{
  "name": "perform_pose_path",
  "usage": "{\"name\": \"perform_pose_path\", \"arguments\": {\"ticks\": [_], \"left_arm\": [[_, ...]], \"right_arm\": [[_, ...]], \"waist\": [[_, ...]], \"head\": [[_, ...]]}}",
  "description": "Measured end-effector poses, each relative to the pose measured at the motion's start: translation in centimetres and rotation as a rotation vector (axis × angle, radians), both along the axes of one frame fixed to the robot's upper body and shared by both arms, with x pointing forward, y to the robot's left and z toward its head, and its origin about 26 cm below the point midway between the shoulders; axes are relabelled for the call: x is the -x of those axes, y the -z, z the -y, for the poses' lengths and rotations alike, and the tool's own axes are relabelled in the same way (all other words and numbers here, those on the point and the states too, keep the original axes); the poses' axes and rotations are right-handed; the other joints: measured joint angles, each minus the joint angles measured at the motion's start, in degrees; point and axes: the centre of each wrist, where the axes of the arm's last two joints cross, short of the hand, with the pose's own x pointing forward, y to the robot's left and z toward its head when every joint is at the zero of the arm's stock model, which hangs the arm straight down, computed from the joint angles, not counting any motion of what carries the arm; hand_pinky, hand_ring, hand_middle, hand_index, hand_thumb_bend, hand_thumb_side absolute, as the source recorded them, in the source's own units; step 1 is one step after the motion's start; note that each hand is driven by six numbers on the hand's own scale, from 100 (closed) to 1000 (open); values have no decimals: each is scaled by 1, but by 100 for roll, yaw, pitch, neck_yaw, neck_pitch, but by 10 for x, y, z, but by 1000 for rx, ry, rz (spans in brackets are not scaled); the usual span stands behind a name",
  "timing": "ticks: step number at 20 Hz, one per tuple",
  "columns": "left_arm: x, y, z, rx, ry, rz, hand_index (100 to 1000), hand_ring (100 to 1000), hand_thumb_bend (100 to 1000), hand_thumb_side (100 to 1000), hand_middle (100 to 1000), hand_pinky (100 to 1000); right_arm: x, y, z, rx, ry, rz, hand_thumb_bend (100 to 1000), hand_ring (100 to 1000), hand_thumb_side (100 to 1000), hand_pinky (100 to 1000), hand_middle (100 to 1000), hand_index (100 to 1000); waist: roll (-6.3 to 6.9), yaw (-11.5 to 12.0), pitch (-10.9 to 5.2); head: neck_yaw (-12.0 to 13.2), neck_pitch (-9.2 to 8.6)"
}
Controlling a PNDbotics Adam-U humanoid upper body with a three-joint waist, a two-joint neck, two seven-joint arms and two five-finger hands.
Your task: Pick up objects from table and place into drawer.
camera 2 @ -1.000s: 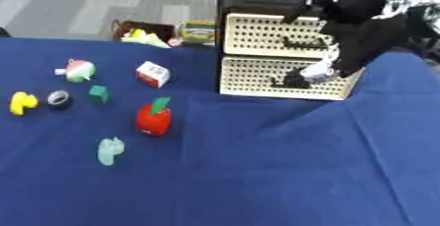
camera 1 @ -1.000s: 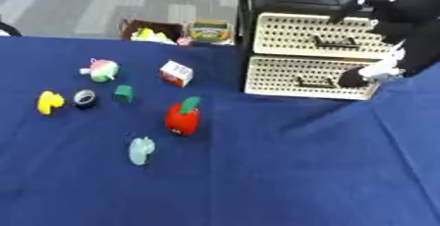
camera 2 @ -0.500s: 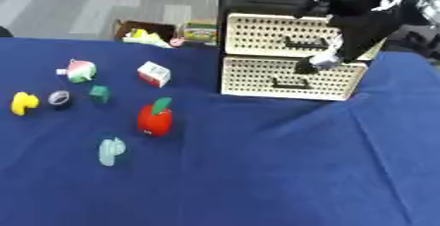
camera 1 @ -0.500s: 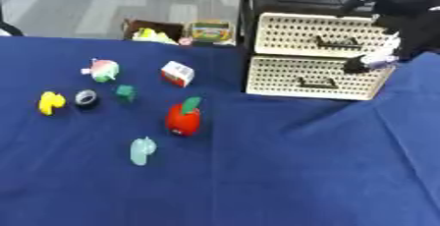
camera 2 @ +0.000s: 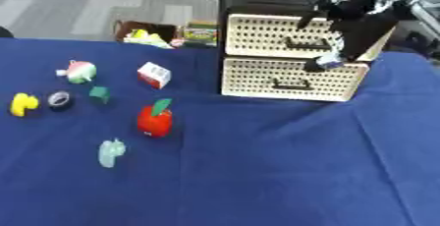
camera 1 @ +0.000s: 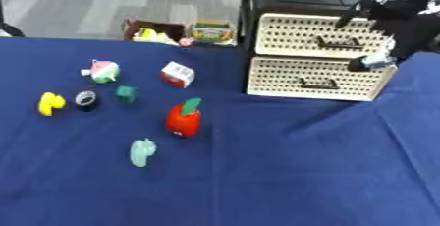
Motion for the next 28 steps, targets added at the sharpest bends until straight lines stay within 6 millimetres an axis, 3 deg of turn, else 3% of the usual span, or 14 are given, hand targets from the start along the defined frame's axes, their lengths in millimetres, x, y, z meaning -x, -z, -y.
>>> {"name": "perform_pose_path", "arguments": {"ticks": [2, 5, 8, 12, 18, 28], "left_arm": [[0, 0, 0, 0, 0, 0, 746, 496, 100, 637, 468, 464], [0, 0, 0, 0, -1, 0, 746, 495, 100, 622, 468, 463], [0, 0, 0, -1, -1, 0, 746, 494, 100, 616, 468, 461], [0, 0, 0, -2, -3, 0, 746, 493, 100, 621, 468, 461], [0, 0, 0, -2, -3, 0, 746, 492, 100, 621, 467, 460], [0, 2, 1, 6, -1, 0, 746, 492, 100, 625, 467, 461]], "right_arm": [[-5, 3, 2, 21, 8, -8, 609, 100, 346, 100, 100, 894], [-11, 7, 5, 46, 27, -15, 819, 100, 665, 100, 100, 893], [-16, 4, 11, 65, 62, 1, 862, 100, 666, 100, 100, 891], [-20, 0, 17, 88, 105, 27, 839, 100, 638, 100, 100, 887], [-30, 6, 15, 134, 112, 42, 832, 100, 579, 100, 100, 896], [-44, 20, 12, 195, 83, 36, 815, 100, 562, 100, 100, 899]], "waist": [[1, 5, 4], [2, 4, 12], [2, 3, 15], [4, 10, 18], [5, 30, 45], [7, 69, 90]], "head": [[0, -1], [1, -5], [5, -24], [14, -41], [14, -43], [14, -46]]}}
